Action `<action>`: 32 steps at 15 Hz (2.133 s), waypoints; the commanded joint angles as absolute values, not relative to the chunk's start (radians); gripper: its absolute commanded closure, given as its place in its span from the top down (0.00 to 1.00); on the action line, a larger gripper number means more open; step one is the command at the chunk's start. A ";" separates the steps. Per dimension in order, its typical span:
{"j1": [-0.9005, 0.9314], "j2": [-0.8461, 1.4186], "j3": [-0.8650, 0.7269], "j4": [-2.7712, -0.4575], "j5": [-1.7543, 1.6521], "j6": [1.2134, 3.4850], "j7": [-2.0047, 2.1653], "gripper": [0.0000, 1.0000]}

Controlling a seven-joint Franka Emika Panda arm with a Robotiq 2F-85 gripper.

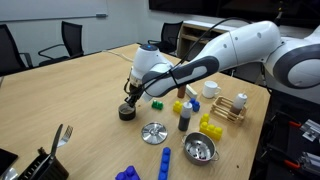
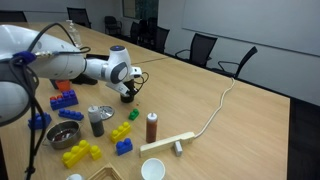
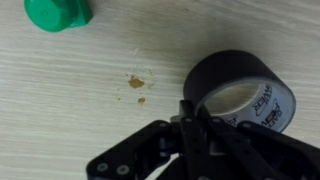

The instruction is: Move the black masking tape downwards near the edge of the table

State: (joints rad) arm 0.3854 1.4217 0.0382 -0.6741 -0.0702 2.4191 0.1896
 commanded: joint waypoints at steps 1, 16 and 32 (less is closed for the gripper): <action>0.387 1.421 0.037 -0.630 -0.068 2.374 0.200 0.02; 0.363 1.196 -0.050 -0.699 -0.073 2.347 0.530 0.02; 0.482 0.884 -0.202 -1.246 -0.084 2.494 1.171 0.02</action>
